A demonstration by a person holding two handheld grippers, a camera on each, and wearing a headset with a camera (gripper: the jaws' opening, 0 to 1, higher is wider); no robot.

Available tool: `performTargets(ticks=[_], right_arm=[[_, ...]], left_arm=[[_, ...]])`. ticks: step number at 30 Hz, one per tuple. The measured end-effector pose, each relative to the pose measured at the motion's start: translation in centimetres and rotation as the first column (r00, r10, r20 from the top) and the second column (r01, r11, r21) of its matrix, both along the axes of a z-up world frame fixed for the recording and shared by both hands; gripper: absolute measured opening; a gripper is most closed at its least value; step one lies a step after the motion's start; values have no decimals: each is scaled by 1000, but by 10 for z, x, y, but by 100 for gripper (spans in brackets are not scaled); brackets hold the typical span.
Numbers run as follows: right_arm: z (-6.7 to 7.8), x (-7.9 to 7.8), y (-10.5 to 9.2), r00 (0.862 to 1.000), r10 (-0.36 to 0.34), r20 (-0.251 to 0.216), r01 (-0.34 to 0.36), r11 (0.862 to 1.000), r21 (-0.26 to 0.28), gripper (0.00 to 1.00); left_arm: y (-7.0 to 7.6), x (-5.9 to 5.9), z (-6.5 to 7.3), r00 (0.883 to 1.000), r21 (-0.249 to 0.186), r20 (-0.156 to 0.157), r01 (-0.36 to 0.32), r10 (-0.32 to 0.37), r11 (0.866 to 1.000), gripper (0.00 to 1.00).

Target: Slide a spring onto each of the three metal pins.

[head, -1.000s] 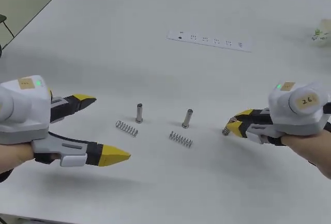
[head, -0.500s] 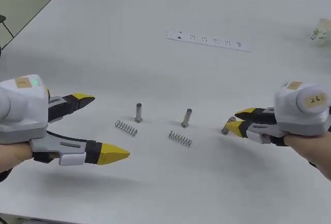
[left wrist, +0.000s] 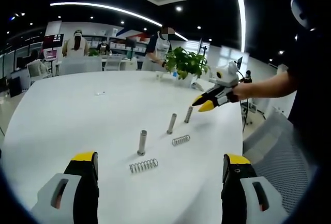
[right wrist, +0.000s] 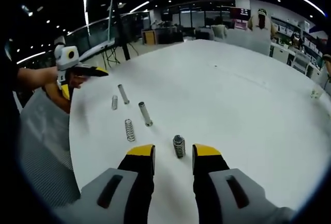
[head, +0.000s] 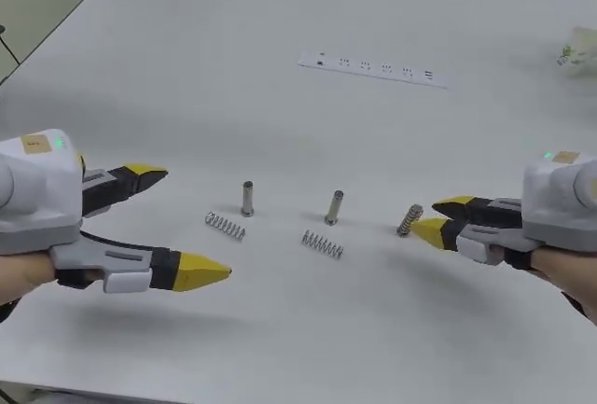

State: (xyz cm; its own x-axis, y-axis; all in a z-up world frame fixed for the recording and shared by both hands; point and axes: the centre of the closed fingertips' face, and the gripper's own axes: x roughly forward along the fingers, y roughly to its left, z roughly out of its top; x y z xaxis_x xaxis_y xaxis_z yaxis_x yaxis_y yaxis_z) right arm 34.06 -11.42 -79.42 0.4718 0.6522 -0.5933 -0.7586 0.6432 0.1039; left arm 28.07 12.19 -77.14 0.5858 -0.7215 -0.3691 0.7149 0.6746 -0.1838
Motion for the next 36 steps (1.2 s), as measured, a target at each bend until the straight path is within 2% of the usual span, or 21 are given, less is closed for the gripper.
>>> performTargets(ticks=[6, 19, 26, 36], right_arm=[[1, -8, -3, 1000, -20, -10, 20, 999, 32, 28], [-8, -27, -6, 999, -14, -35, 15, 999, 34, 27], [-17, -36, -4, 999, 16, -47, -16, 1000, 7, 27], [-19, -42, 20, 995, 93, -41, -94, 996, -7, 26]], left_arm=[[0, -1, -1, 1000, -2, -2, 0, 0, 1000, 98], [1, -1, -3, 1000, -2, -6, -2, 2, 1000, 98], [2, -4, -6, 1000, 1, -12, -2, 2, 1000, 98], [1, -4, -5, 1000, -1, -13, 1, -1, 1000, 98]])
